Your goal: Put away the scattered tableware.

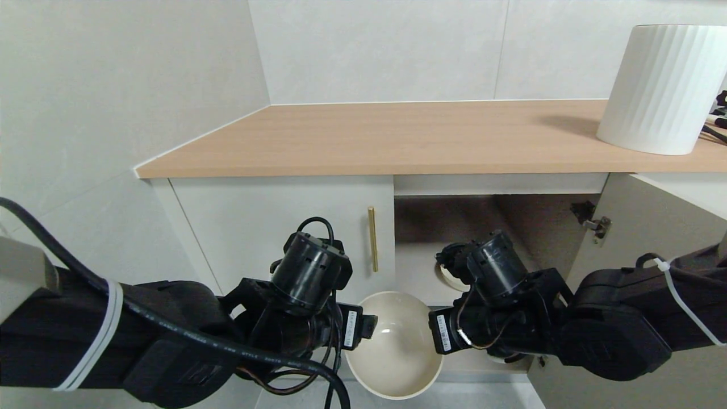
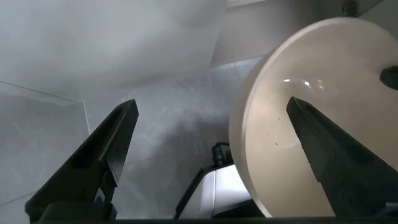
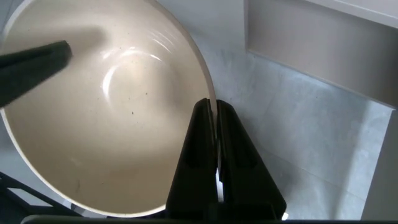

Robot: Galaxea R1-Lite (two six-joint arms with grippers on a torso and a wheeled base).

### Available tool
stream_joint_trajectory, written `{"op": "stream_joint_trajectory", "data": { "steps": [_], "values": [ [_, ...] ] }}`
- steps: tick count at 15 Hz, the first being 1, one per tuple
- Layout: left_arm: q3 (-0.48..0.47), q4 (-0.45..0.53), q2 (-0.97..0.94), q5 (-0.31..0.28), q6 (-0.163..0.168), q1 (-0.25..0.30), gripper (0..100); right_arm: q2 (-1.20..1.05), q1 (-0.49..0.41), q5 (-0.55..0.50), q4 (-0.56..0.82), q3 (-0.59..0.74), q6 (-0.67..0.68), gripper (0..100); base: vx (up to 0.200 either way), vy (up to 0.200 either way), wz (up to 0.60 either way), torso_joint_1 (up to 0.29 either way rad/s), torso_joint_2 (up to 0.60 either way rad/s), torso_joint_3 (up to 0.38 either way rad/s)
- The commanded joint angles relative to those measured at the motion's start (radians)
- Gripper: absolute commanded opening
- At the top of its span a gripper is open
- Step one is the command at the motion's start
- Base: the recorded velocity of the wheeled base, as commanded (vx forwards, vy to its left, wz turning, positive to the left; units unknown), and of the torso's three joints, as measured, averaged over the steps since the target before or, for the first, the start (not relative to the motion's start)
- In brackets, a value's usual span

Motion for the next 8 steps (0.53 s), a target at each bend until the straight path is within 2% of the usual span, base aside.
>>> {"op": "stream_joint_trajectory", "data": {
  "steps": [1, 4, 8],
  "values": [
    [0.001, -0.001, -0.003, -0.001, 0.0, 0.0, 100, 0.002, 0.002, 0.0, -0.001, 0.001, 0.001, 0, 0.0, 0.0, 0.0, 0.0, 0.0, 0.0],
    [0.001, -0.001, -0.009, -0.001, 0.0, 0.001, 100, 0.017, -0.011, -0.019, -0.007, 0.001, 0.004, 0, 0.0, 0.0, 0.0, 0.0, 0.0, 0.0],
    [-0.001, -0.001, -0.009, -0.001, 0.0, 0.003, 100, 0.057, -0.086, -0.161, -0.138, 0.056, 0.03, 0, 0.0, 0.0, 0.0, 0.0, 0.0, 0.0]
  ]
}}
